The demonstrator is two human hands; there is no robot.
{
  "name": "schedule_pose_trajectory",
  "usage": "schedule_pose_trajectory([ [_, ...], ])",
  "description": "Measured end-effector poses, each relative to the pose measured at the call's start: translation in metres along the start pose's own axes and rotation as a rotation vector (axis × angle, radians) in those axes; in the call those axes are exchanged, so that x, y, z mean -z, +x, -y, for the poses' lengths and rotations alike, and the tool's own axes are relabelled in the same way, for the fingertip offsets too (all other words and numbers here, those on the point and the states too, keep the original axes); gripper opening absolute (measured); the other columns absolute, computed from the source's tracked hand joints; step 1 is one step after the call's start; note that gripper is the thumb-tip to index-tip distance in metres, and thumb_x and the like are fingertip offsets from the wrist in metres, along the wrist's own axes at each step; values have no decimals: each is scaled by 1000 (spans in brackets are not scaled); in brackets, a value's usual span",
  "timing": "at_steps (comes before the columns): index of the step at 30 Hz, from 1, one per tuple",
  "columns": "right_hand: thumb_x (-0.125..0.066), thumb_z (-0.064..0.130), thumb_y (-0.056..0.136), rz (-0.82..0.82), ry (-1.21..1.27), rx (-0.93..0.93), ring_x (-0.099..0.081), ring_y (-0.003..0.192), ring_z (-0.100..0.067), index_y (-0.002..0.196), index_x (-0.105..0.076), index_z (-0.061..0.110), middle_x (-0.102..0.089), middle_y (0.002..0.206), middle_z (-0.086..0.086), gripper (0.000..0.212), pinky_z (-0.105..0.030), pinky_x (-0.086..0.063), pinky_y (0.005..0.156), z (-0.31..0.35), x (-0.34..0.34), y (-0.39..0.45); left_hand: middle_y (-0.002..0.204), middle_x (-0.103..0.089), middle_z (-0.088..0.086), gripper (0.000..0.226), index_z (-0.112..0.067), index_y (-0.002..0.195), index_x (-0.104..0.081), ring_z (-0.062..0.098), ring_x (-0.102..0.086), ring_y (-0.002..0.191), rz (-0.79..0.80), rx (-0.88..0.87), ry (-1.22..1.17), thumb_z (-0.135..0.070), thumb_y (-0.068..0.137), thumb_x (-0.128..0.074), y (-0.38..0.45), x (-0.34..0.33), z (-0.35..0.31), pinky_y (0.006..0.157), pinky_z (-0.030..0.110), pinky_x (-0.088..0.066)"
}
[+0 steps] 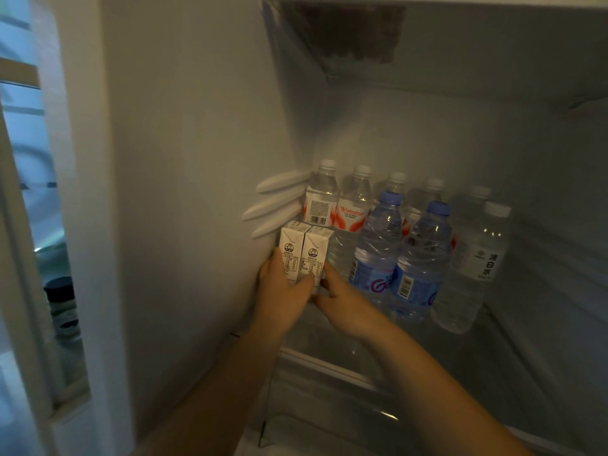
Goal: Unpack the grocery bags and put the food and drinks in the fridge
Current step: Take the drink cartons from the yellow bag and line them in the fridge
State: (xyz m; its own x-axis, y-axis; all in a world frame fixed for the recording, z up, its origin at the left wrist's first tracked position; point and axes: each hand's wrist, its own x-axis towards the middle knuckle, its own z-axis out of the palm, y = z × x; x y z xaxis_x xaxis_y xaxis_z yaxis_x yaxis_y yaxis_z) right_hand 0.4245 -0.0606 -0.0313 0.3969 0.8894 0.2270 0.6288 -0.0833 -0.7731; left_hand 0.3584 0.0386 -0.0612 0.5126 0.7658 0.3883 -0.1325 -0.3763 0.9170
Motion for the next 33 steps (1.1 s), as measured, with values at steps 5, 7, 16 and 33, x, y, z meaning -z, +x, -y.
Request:
schedule_pose_trajectory([
  [5, -48, 0, 91, 4, -34, -18, -35, 132, -5, 147, -20, 23, -37, 146, 4, 67, -25, -32, 109, 3, 0, -4, 130, -51, 6, 78, -20, 139, -40, 17, -54, 116, 0, -32, 86, -39, 66, -62, -6, 0, 2, 94, 36, -51],
  [7, -50, 2, 91, -15, -49, -58, -33, 123, 1, 144, -24, 24, -40, 144, 5, 63, -18, -34, 100, 8, 4, -9, 133, -46, 7, 76, -18, 141, -37, 17, -50, 119, 9, -49, 127, -29, 72, -65, -13, 1, -1, 98, 37, -48],
  [16, -71, 25, 80, -284, -411, -88, -46, 124, -17, 143, -30, 27, -41, 142, 0, 75, -28, -39, 98, 14, 10, -55, 147, -31, -2, 79, -23, 147, -23, 9, -38, 130, 126, -229, 269, -20, 82, -67, -69, 28, -24, 107, 26, -35],
  [33, -72, 30, 78, -598, -642, -422, -48, 119, -27, 140, -37, 21, -47, 133, -8, 72, -32, -39, 94, 59, -114, -288, 151, -22, -1, 74, -23, 148, -16, 16, -26, 135, 636, -362, 466, -35, 88, -57, -266, 113, -10, 107, 27, -26],
])
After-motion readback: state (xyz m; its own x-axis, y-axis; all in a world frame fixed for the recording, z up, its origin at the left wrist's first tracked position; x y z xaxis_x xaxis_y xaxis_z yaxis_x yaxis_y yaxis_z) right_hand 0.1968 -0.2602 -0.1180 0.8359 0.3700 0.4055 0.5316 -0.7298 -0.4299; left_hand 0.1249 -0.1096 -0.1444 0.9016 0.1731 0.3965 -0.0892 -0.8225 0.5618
